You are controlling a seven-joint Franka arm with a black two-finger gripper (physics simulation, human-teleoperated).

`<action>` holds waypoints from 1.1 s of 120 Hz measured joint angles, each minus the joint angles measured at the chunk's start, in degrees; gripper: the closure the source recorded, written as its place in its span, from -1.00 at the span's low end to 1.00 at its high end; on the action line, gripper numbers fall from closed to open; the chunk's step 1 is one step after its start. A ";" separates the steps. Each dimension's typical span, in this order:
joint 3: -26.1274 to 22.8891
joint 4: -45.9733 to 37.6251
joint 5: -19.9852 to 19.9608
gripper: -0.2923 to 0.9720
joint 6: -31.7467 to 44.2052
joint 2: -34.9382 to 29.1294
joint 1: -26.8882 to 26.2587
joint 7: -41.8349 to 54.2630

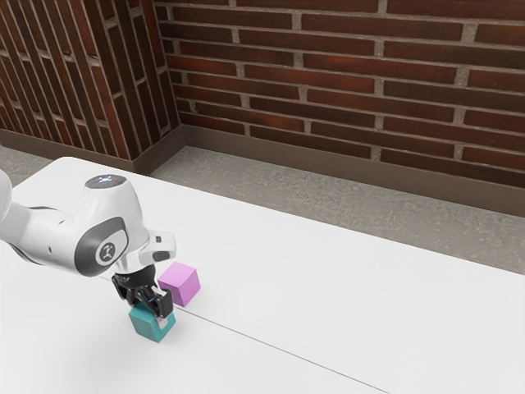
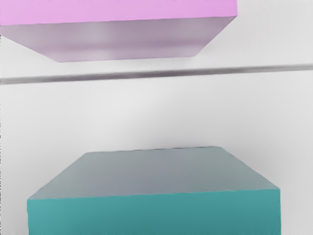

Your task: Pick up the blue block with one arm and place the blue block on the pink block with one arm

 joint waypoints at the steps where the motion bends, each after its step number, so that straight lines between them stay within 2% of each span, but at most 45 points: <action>1: 0.00 0.00 0.01 -0.11 0.00 -0.01 0.01 -0.01; 72: 0.05 1.03 0.81 -0.05 -0.91 -1.90 0.02 -0.93; 105: 0.11 5.41 2.26 -0.09 -6.77 -7.55 0.02 -1.13; 132: 1.01 10.44 2.40 -0.08 -12.09 -6.17 -0.13 -1.08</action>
